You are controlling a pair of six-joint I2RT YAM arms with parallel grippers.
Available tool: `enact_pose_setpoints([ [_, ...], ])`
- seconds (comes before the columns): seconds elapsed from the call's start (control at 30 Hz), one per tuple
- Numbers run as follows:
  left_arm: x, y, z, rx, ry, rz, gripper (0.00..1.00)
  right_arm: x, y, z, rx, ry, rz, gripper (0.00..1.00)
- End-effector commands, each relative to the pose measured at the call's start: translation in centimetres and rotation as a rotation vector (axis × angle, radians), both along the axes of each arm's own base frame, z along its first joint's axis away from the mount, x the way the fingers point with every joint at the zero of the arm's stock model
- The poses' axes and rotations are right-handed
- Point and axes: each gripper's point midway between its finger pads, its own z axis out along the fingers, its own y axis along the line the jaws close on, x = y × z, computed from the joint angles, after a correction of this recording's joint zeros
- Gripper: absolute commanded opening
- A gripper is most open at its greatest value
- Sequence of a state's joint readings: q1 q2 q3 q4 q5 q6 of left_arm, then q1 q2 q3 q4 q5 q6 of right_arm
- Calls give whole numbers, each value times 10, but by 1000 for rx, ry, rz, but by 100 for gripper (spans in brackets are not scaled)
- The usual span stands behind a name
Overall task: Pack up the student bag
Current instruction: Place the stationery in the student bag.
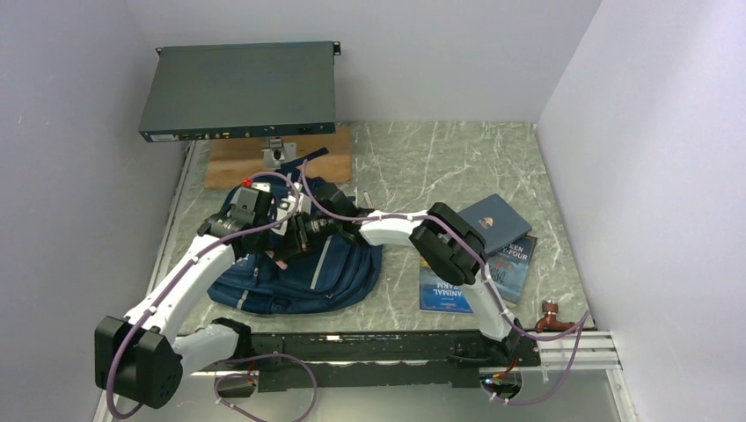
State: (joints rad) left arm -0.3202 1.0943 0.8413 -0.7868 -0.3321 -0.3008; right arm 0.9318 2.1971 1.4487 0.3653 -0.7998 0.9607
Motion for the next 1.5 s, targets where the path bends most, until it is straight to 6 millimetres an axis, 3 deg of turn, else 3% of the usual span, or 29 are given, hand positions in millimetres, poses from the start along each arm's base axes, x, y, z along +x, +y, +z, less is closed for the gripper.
enact_pose_setpoints([
  [0.0,9,-3,11,-19,-67,-16,0,-7,8,-9,-34,6,13,0],
  [0.27,8,-7,23,-46,-128,-28,0,11,25,-20,-70,-75,-19,0],
  [0.4,6,-15,22,-82,-128,-45,0,42,52,-10,-7,-282,-67,0],
  [0.5,6,-17,23,-86,-136,-54,0,59,64,7,86,-558,-122,0],
  [0.63,8,-16,24,-82,-147,-58,0,72,57,23,165,-686,-245,37],
  [0.7,8,-14,22,-70,-138,-51,0,64,50,23,190,-691,-240,44],
  [0.87,9,-10,22,-46,-134,-36,0,49,23,13,54,-657,-195,66],
  [1.07,10,-10,21,-43,-130,-36,0,22,-3,-8,3,-577,-160,70],
  [1.17,10,-10,20,-40,-123,-38,0,16,-8,-15,4,-564,-169,67],
  [1.27,11,-11,20,-43,-122,-42,0,15,1,-15,37,-547,-154,48],
  [1.37,11,-12,19,-44,-118,-46,0,25,16,-16,54,-559,-152,18],
  [1.47,11,-13,18,-52,-116,-51,0,38,40,3,105,-593,-164,9],
])
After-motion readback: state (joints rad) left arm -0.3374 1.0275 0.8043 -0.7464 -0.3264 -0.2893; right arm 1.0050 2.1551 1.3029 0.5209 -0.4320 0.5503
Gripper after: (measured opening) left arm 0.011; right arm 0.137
